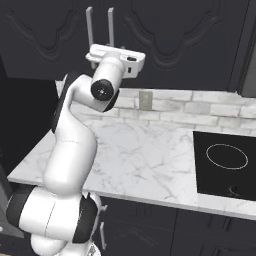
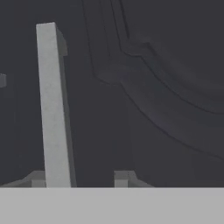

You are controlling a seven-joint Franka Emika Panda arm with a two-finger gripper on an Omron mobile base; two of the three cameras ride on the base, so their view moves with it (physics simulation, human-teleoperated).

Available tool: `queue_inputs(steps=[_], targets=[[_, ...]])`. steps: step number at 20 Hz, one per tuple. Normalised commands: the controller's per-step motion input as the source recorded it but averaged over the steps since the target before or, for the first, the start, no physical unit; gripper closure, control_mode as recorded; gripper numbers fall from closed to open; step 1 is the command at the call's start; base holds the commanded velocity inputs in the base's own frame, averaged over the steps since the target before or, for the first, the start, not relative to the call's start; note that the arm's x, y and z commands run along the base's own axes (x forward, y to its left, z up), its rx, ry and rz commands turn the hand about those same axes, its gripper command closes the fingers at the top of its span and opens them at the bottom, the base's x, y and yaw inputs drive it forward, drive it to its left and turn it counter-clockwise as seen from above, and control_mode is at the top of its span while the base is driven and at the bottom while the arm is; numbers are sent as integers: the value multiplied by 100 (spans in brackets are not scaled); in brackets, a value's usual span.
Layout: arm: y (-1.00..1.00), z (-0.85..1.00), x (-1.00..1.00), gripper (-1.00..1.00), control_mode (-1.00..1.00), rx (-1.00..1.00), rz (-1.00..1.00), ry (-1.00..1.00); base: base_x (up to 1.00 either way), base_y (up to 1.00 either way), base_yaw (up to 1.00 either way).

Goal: Move the mayonnaise and condiment bottle from the cabinet to the dining counter.

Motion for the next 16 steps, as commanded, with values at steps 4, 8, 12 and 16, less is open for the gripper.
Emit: queue_inputs(steps=[4, 8, 12, 16], targets=[[-66, 24, -76, 100, -100, 1, -2, 9, 0, 0, 0], [-67, 21, -81, 100, -100, 3, -3, 9, 0, 0, 0], [-66, 17, -81, 100, -100, 5, -4, 10, 0, 0, 0], [-69, 10, -79, 100, -100, 5, -4, 8, 0, 0, 0]])
